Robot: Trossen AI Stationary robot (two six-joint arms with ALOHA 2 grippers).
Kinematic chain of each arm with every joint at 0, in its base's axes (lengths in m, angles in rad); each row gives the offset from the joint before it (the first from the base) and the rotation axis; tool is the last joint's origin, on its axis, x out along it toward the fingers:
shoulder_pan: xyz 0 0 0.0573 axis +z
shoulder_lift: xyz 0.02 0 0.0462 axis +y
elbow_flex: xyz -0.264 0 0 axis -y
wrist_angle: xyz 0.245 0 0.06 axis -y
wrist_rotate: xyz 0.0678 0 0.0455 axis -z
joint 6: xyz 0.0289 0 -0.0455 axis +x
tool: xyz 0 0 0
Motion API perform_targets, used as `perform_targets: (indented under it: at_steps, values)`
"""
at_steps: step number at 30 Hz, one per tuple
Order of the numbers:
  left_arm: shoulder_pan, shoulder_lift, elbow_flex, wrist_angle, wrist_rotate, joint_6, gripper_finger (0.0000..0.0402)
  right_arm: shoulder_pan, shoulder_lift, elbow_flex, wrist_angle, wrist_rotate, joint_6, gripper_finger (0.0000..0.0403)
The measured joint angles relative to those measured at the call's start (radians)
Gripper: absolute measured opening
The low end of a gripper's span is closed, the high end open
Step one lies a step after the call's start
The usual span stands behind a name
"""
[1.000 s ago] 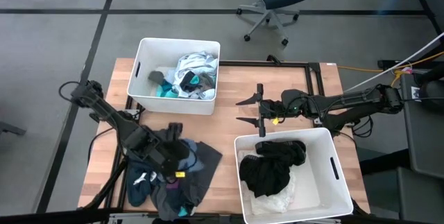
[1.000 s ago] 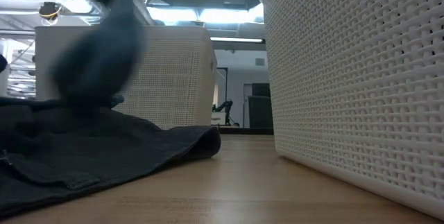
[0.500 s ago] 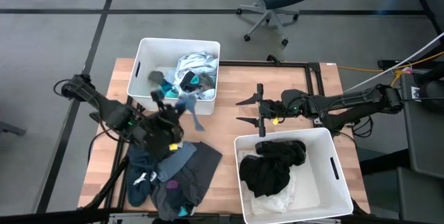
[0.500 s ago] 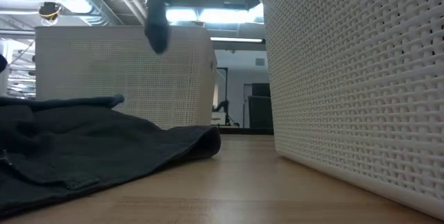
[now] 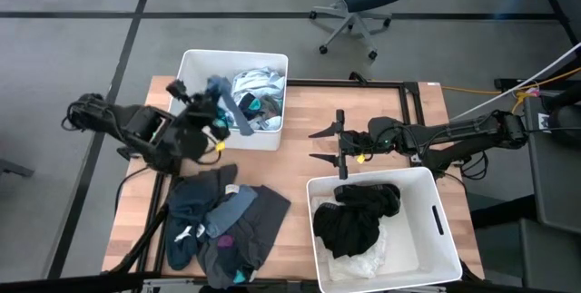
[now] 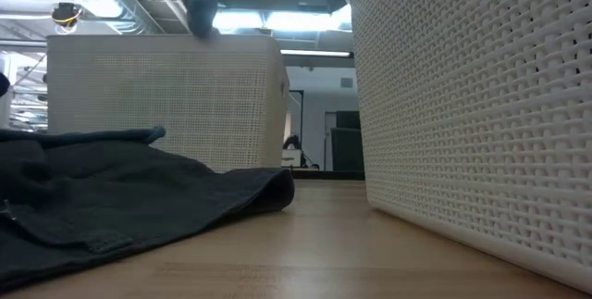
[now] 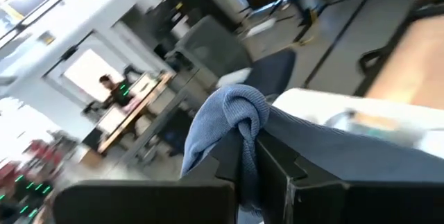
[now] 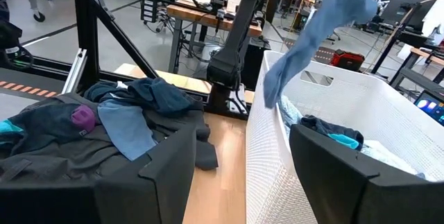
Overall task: Sort clothes
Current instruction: Put the blue socks into the top white laundry bin
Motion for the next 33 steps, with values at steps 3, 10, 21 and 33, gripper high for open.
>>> perform_targets:
  at_steps: [3,10,21,33]
  values:
    - [0.072,-0.020,0.000,-0.039,0.000,-0.009,0.0022,0.000,0.000,0.000,0.000,0.000,0.000,0.0233]
    - [0.227,-0.035,0.000,-0.100,0.003,-0.068,0.0024,0.000,0.000,0.000,0.000,0.002,-0.014,0.0233]
    - [0.364,-0.031,-0.060,-0.112,0.011,-0.101,0.0024,0.000,0.000,0.000,0.000,0.003,-0.023,0.0233]
    - [0.475,-0.030,-0.133,-0.113,0.235,-0.110,0.0082,0.000,0.000,0.000,0.000,0.003,-0.023,0.0233]
